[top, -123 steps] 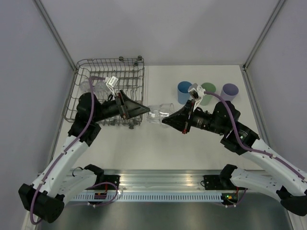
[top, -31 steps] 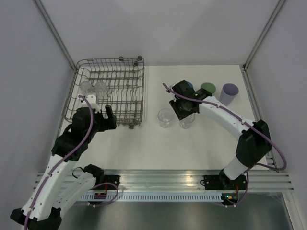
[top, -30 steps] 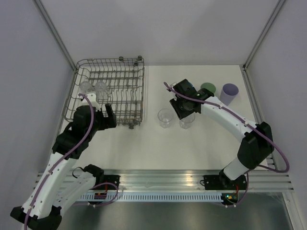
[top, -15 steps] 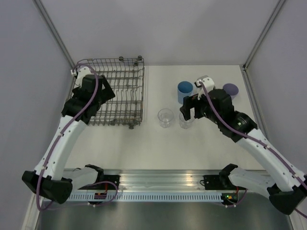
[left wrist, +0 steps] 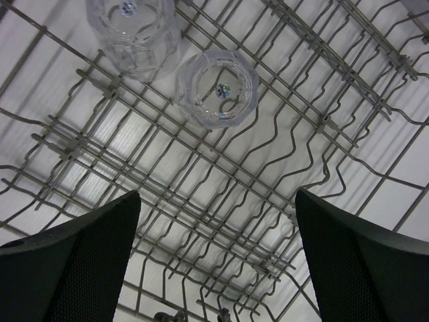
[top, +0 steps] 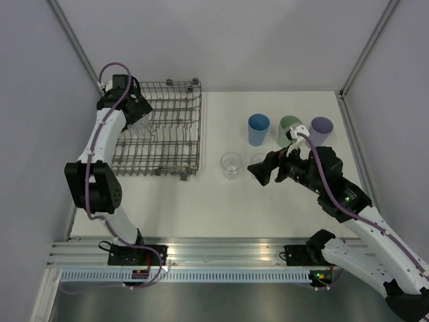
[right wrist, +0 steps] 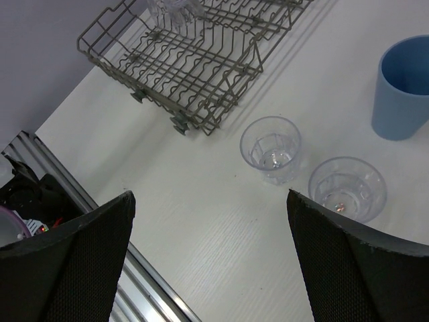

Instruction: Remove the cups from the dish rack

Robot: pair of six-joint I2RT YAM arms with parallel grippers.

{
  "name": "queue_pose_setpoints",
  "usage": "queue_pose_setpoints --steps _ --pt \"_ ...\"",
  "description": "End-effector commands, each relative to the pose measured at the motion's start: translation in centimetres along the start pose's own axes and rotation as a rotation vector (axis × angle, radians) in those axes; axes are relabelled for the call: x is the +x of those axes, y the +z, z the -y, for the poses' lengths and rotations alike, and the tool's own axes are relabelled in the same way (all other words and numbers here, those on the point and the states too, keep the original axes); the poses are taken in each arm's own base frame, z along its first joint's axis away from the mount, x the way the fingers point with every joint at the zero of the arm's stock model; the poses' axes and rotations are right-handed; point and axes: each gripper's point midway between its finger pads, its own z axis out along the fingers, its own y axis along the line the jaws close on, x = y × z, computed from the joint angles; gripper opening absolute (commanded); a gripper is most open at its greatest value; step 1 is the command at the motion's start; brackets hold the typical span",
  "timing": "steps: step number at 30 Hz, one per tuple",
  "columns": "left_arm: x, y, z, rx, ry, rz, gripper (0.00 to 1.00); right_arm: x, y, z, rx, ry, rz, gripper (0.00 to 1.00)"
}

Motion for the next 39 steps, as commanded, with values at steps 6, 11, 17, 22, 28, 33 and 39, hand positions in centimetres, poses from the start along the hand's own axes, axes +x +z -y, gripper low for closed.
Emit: queue_pose_setpoints --steps 6,11,17,22,28,33,39 --pt "-2.8 5.3 1.1 0.052 -0.024 -0.03 1.0 0.3 -0.3 -1.8 -0.109 0.006 0.009 0.98" --pt "-2.2 8.6 0.6 0.033 -0.009 -0.063 1.0 0.4 -0.7 -2.1 -0.127 0.004 0.019 0.98" --pt "-2.2 10.6 0.9 0.039 0.028 -0.039 1.0 0.6 -0.9 -2.3 -0.144 0.0 0.021 0.98" --pt "-2.2 11.2 1.3 0.072 0.046 -0.021 1.0 0.8 -0.9 -2.5 -0.153 -0.003 0.017 0.98" --pt "-1.2 12.4 1.5 0.085 0.07 -0.056 1.0 0.7 -0.9 -2.5 -0.158 -0.005 0.02 0.98" --pt "-0.1 13.3 1.2 0.073 0.091 -0.088 1.0 0.7 -0.9 -2.5 -0.159 -0.008 0.02 0.98" --pt "0.5 13.9 1.3 0.065 0.115 -0.106 0.95 0.6 -1.1 -2.7 -0.164 -0.015 0.027 0.98"
